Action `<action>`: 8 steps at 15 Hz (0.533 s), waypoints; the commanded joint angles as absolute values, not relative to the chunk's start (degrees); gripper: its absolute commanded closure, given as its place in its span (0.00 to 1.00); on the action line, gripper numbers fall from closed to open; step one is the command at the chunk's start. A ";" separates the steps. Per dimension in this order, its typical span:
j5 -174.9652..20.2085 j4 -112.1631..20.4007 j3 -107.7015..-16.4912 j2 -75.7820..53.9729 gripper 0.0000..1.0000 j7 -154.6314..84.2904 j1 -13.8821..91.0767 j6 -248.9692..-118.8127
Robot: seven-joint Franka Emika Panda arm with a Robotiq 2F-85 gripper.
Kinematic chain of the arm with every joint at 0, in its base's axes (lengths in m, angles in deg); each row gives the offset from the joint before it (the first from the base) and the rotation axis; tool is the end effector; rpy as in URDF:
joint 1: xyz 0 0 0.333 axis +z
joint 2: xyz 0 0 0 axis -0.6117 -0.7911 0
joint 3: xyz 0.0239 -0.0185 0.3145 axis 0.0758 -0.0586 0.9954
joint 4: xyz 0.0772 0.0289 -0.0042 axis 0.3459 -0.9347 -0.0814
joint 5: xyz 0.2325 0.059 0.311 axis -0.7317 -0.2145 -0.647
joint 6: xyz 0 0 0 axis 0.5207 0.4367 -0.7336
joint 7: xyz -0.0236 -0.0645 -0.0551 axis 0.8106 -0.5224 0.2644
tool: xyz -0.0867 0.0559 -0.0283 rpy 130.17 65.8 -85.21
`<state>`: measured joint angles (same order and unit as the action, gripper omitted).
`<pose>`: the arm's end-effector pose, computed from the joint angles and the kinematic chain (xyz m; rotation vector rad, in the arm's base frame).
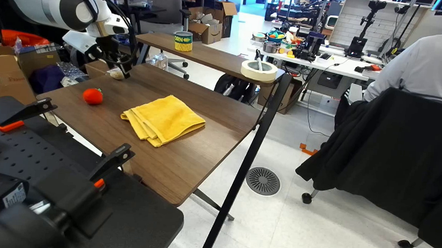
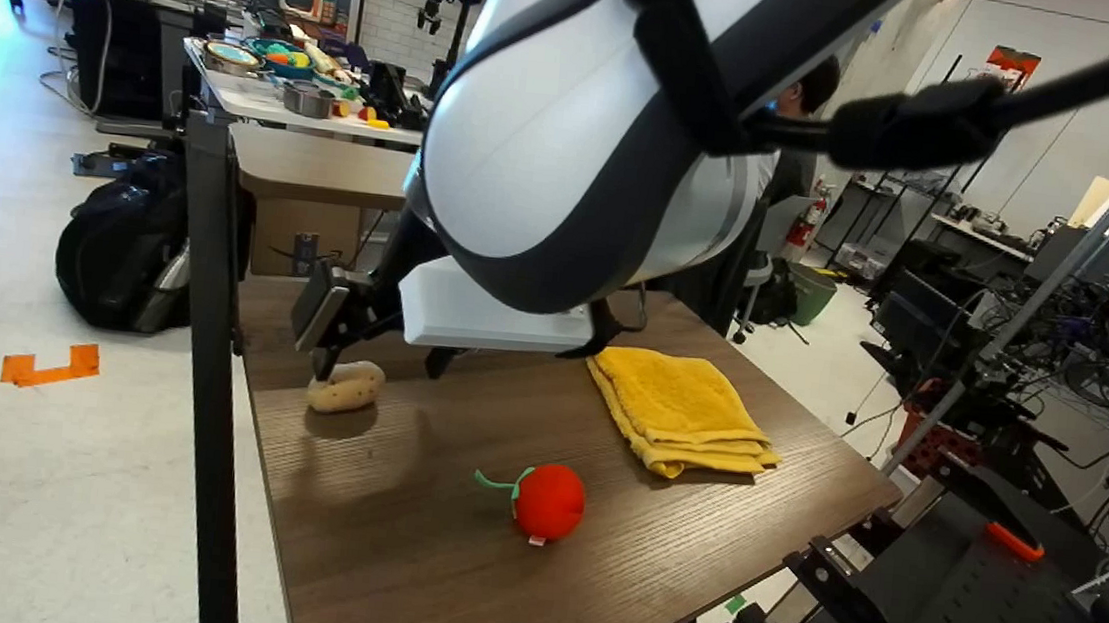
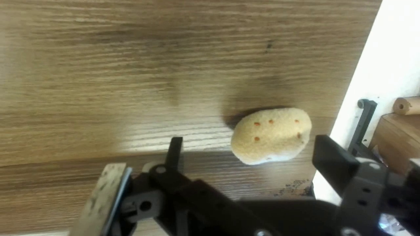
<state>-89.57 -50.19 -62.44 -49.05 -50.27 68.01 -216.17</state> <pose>0.6090 0.2919 0.0737 -3.0087 0.0040 -0.3839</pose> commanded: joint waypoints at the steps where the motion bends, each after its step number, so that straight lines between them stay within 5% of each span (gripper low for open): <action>1: -88.21 -51.32 -58.17 -47.43 0.25 -47.94 63.29 -213.48; 3: -88.35 -50.89 -56.64 -48.00 0.32 -46.88 61.61 -213.59; 8: -88.64 -50.81 -52.52 -48.87 0.73 -43.58 57.87 -216.12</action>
